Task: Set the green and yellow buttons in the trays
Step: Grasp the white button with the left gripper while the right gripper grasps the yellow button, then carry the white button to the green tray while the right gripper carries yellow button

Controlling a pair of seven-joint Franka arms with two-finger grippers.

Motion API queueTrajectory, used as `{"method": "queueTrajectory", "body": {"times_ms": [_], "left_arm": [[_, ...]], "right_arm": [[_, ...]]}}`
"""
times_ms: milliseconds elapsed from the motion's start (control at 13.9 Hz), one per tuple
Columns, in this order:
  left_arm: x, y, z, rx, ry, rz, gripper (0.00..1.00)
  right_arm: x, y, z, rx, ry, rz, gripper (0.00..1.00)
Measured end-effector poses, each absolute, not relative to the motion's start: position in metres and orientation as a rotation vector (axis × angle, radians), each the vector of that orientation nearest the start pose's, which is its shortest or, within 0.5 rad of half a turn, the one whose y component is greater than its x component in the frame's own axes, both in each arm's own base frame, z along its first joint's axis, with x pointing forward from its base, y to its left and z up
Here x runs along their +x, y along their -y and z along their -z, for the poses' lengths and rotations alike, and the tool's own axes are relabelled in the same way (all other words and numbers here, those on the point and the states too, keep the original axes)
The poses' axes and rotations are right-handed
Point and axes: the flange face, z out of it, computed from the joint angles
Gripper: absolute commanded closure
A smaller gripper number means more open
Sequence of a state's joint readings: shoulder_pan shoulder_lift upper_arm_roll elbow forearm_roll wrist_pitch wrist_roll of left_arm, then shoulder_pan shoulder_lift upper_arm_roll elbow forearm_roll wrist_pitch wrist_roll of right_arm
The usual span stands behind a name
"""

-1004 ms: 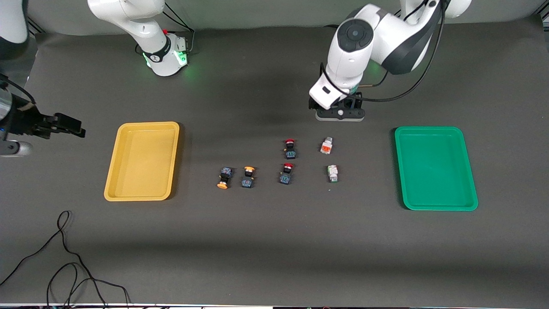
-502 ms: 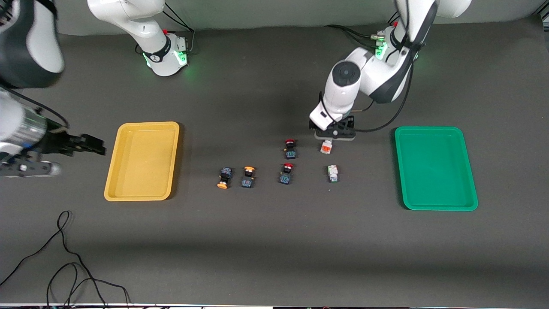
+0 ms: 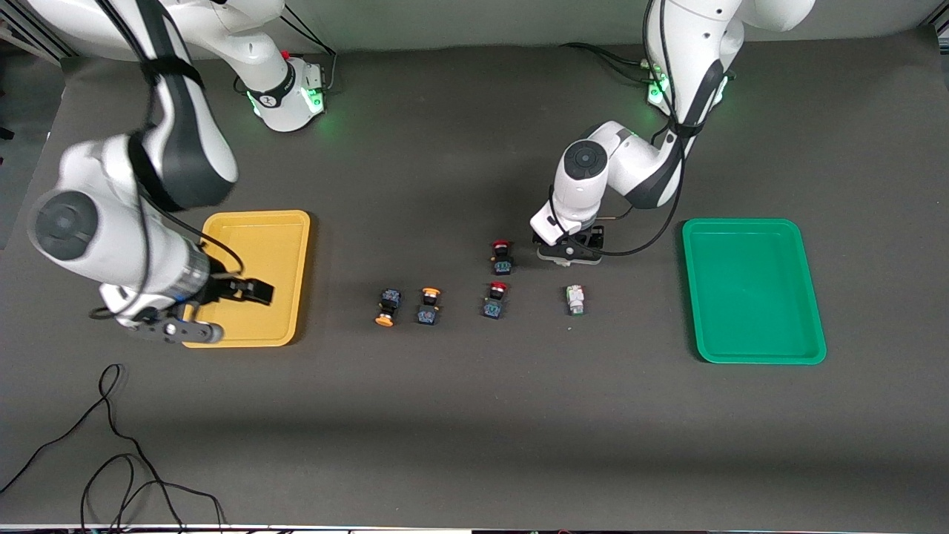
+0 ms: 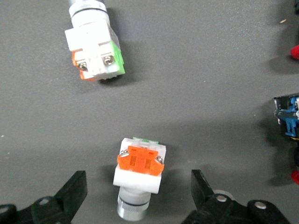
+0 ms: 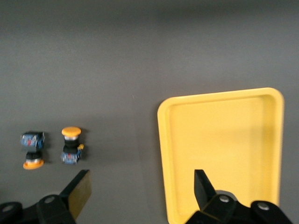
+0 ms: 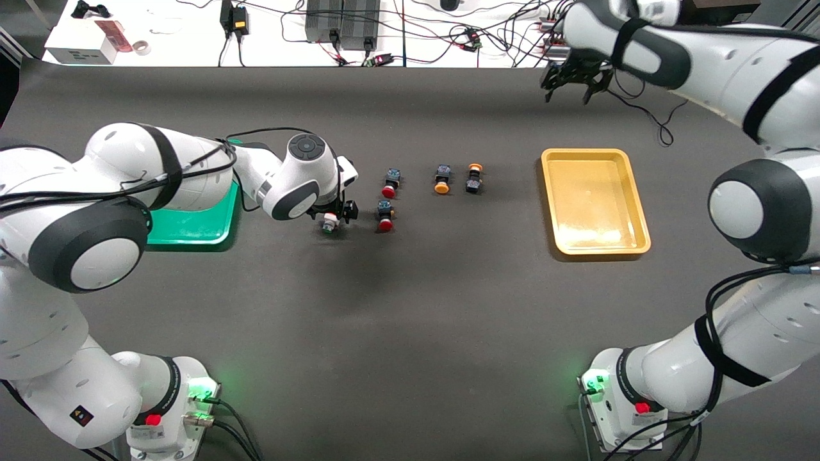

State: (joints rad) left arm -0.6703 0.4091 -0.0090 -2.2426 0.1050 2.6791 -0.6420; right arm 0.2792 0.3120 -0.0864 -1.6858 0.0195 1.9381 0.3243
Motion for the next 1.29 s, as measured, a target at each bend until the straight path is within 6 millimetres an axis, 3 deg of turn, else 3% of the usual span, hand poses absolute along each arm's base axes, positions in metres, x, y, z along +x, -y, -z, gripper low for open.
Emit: {"method": "queueTrajectory", "body": {"times_ms": [72, 215, 359, 574, 789, 932, 1147, 1291], "left_arm": [[0.423, 0.346, -0.183, -3.117, -0.204, 0.078, 0.21], [0.426, 0.348, -0.182, -3.117, -0.205, 0.08, 0.54], [0.426, 0.349, -0.182, -3.118, -0.205, 0.082, 0.73], [0.429, 0.349, -0.184, -3.12, -0.201, 0.089, 0.74], [0.449, 0.351, -0.206, -3.122, -0.155, 0.105, 0.74], [0.475, 0.346, -0.252, -3.106, -0.068, 0.061, 0.75], [0.505, 0.335, -0.354, -3.134, 0.082, 0.017, 0.75], [0.516, 0.313, -0.41, -3.149, 0.159, 0.005, 0.75]], "right_arm": [[0.627, -0.142, -0.392, -3.157, -0.261, -0.081, 0.02], [0.622, -0.179, -0.353, -3.163, -0.314, -0.088, 0.01], [0.618, -0.214, -0.317, -3.166, -0.348, -0.073, 0.01], [0.608, -0.258, -0.262, -3.173, -0.356, -0.055, 0.01], [0.604, -0.273, -0.222, -3.182, -0.333, -0.05, 0.01], [0.603, -0.277, -0.207, -3.186, -0.322, -0.049, 0.01], [0.598, -0.284, -0.191, -3.197, -0.303, -0.068, 0.01], [0.595, -0.286, -0.183, -3.205, -0.297, -0.084, 0.01]]}}
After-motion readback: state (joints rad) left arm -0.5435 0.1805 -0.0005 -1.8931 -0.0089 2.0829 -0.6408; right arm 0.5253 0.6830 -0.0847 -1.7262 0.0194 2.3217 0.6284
